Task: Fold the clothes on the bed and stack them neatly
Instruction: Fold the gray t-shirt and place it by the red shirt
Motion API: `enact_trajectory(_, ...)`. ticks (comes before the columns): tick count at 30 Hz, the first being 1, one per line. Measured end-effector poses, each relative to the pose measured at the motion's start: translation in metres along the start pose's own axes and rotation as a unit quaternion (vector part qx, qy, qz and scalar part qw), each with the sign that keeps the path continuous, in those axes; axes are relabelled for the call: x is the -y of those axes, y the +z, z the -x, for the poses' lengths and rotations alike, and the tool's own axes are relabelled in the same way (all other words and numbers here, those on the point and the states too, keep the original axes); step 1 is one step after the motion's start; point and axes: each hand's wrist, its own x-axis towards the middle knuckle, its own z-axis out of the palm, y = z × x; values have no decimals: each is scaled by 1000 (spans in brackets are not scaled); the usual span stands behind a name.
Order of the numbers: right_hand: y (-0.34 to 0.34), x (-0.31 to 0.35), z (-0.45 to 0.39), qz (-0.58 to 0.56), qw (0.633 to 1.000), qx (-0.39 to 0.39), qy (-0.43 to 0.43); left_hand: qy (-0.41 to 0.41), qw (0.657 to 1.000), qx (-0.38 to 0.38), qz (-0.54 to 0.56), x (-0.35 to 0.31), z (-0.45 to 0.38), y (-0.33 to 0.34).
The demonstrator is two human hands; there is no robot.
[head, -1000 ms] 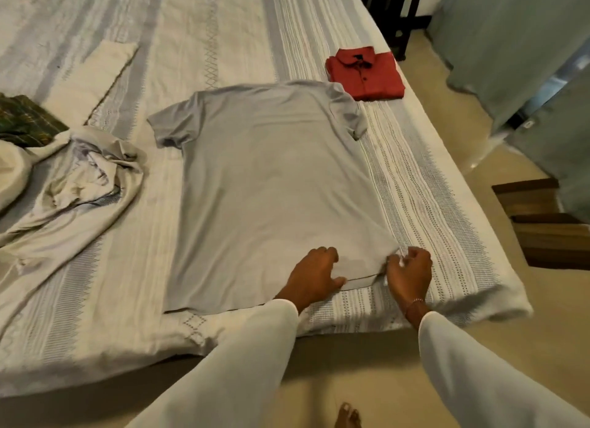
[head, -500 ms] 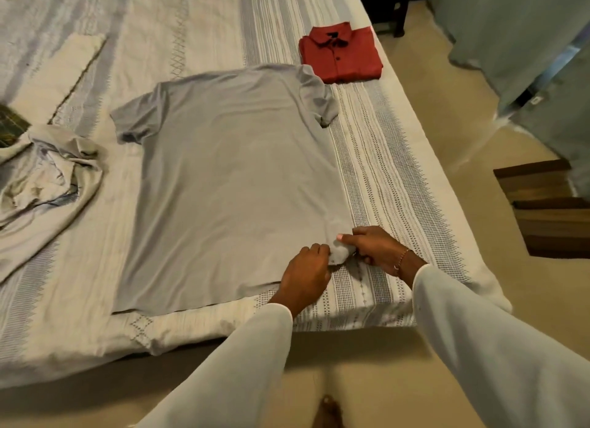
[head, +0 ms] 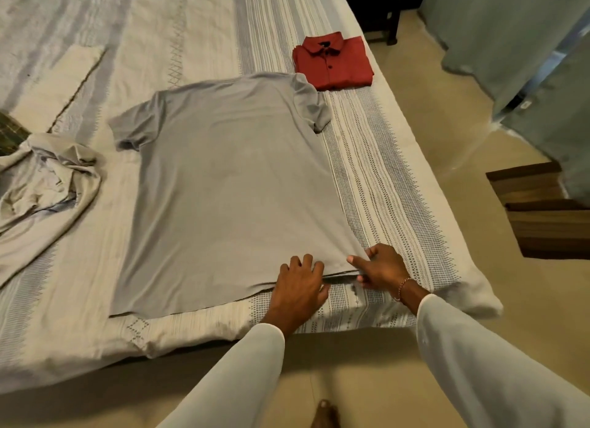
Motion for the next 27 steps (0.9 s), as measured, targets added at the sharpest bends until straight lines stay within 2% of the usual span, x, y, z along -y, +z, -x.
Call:
enact_trajectory(2, -3, -11, 0, 50, 998, -34, -16, 9, 1000, 6, -5, 2, 2, 2)
enact_trajectory(5, -2, -16, -3, 243, 964, -83, -63, 10, 999, -15, 33, 10, 3, 1)
enact_trajectory(6, -3, -17, -3, 301, 943, -104, -98, 5, 999, -26, 44, 14, 3, 0)
enact_trajectory(8, -5, -23, -3, 373, 889, -124, -235, 4, 999, -34, 42, 26, 5, -1)
enact_trajectory(11, -5, -29, 2, 423, 792, -83, -432, 38, 999, -20, 21, 51, 15, -4)
enact_trajectory(13, 0, -31, 3, 458, 742, -68, -485, 50, 999, -8, 5, 68, 25, -4)
enact_trajectory(16, 9, -32, 2, 507, 693, -74, -507, 40, 999, -5, -26, 91, 38, -5)
enact_trajectory(18, 7, -34, -1, 531, 674, -79, -508, 36, 998, 2, -46, 97, 42, -6)
enact_trajectory(21, -1, -37, 1, 522, 670, -98, -518, 49, 995, 12, -80, 98, 46, -8)
enact_trajectory(25, -12, -42, 6, 505, 673, -101, -531, 78, 995, -45, -52, 97, 53, -12)
enact_trajectory(27, -17, -51, 6, 514, 664, -91, -535, 113, 990, -45, -64, 94, 59, -11)
